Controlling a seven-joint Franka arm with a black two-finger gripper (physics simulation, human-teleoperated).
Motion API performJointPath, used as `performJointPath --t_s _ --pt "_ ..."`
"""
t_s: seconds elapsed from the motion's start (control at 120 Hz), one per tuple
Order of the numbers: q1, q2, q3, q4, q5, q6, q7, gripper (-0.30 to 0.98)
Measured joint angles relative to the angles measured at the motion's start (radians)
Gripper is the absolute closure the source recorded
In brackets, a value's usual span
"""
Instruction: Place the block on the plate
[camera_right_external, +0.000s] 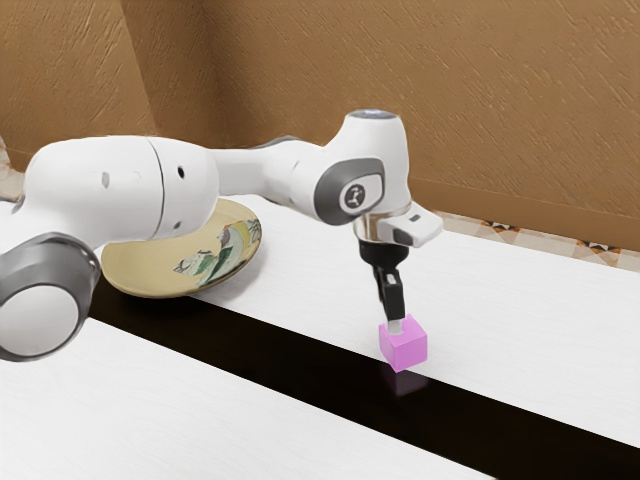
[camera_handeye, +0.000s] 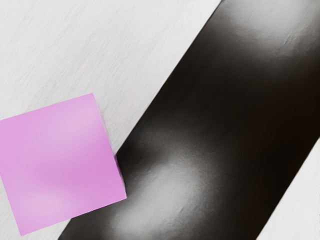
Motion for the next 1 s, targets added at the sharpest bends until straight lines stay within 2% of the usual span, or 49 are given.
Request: performJointPath --t_s 0.142,0.367,1.0 --pt "0.005 0.053 0.001 -0.01 -0.03 0.086 -0.031 0.0" --pt "0.014 0.126 0.027 0.037 -0.039 0.165 -0.068 0.0" --pt "0.021 0.26 0.025 0.113 -0.048 0.207 -0.12 0.01"
